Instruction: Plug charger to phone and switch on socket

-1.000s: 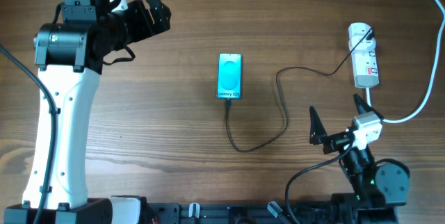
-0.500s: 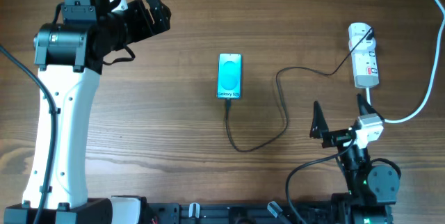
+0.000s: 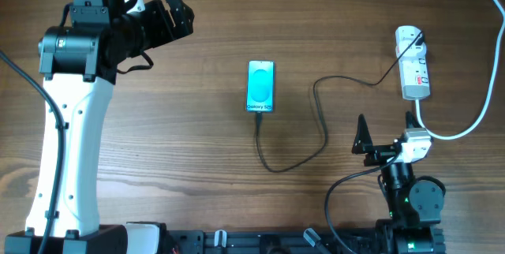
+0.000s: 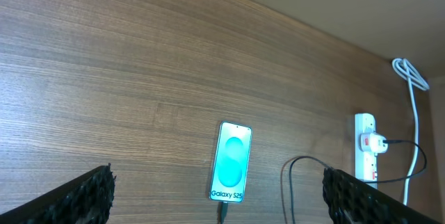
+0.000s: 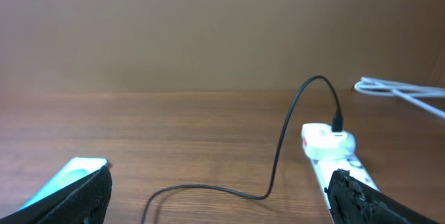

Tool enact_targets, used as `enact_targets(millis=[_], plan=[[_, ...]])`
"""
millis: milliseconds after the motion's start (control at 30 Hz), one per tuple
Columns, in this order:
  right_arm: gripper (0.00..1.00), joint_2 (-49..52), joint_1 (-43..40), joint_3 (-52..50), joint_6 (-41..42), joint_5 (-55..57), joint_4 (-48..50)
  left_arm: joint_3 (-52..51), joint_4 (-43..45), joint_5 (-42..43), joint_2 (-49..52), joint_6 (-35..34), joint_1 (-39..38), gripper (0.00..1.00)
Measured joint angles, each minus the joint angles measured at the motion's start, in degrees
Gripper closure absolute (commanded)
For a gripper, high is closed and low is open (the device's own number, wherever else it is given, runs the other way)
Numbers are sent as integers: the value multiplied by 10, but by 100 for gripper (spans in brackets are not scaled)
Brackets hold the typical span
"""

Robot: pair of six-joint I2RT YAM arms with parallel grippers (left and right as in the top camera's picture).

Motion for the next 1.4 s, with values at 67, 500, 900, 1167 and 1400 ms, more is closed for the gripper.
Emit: enact_targets(millis=[67,500,900,1167,1400], plan=[[0,0,0,0,-20,0,0,0,0,0,0,0,0,0],[0,0,0,0,-49,0,0,0,0,0,0,0,0,0],[0,0,0,0,-49,0,0,0,0,0,0,0,0,0],[0,0,0,0,-49,0,0,0,0,0,0,0,0,0],[0,0,0,0,-49,0,0,0,0,0,0,0,0,0]])
